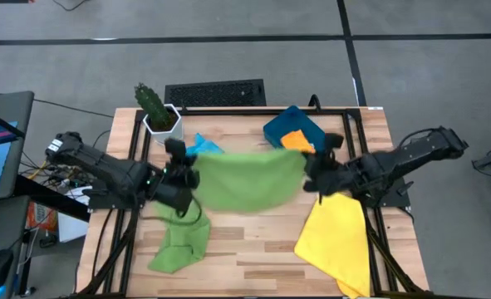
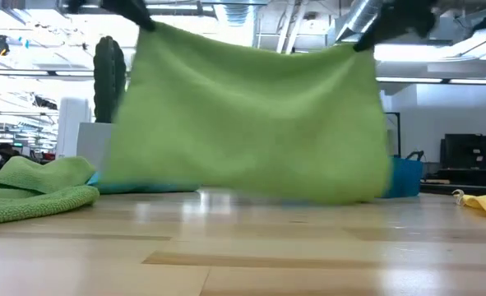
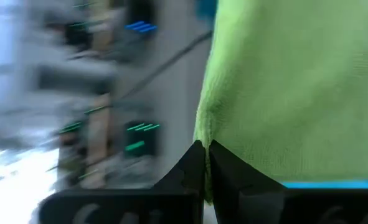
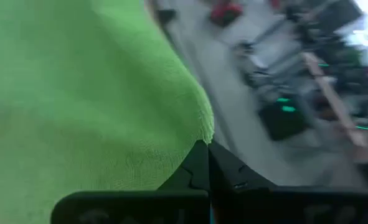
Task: Fold microfiber towels
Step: Fold the right green microfiber towel
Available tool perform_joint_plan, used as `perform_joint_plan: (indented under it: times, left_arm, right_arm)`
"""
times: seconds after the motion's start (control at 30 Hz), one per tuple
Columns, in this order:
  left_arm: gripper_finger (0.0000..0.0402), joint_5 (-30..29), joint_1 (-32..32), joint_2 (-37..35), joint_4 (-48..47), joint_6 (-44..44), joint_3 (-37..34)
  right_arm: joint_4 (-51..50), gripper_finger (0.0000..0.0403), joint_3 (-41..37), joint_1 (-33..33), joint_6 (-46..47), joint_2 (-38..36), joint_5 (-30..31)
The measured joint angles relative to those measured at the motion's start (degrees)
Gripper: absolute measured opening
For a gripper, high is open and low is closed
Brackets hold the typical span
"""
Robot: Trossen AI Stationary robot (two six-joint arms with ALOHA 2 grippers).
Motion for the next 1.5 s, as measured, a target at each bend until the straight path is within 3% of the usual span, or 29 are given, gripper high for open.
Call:
perform_joint_plan:
  times: [0.1, 0.17, 0.33, 0.6, 0.87, 1.03, 1.27, 1.5]
  left_arm:
    - [0.0002, -8.40, 4.35, 0.00, 1.84, 5.23, 0.00]
    - [0.0002, -8.32, 6.05, -0.02, 2.84, 5.78, 0.00]
    - [0.0002, 3.49, 4.76, -0.02, 0.60, -4.08, 0.00]
    - [0.0002, 26.51, -4.65, 0.52, -1.31, -23.80, -0.18]
    - [0.0002, 33.49, -13.73, 0.55, 2.79, -40.81, -3.83]
    - [0.0002, 31.16, -16.47, 0.61, 4.28, -42.39, -6.60]
    - [0.0002, 30.48, -13.73, 0.59, 6.76, -41.12, -10.84]
    - [0.0002, 36.90, -9.48, 0.59, 8.84, -40.12, -14.03]
  right_arm:
    - [0.27, 0.0009, 2.59, -3.48, -4.11, -0.02, 1.20]
    - [0.22, 0.0009, 3.32, -4.40, -4.97, -0.02, 1.20]
    - [-3.06, 0.0010, 3.52, -1.22, 1.03, 0.03, 0.27]
    - [-7.03, 0.0011, -0.92, 12.20, 25.54, 3.14, -9.30]
    - [-5.53, 0.0012, -4.68, 24.65, 45.91, 12.44, -10.55]
    - [-4.83, 0.0012, -4.62, 26.80, 46.12, 17.24, -10.12]
    - [-5.42, 0.0013, -4.66, 21.72, 42.17, 18.28, -10.85]
    - [-1.80, 0.0013, -4.68, 18.74, 39.98, 18.25, -17.69]
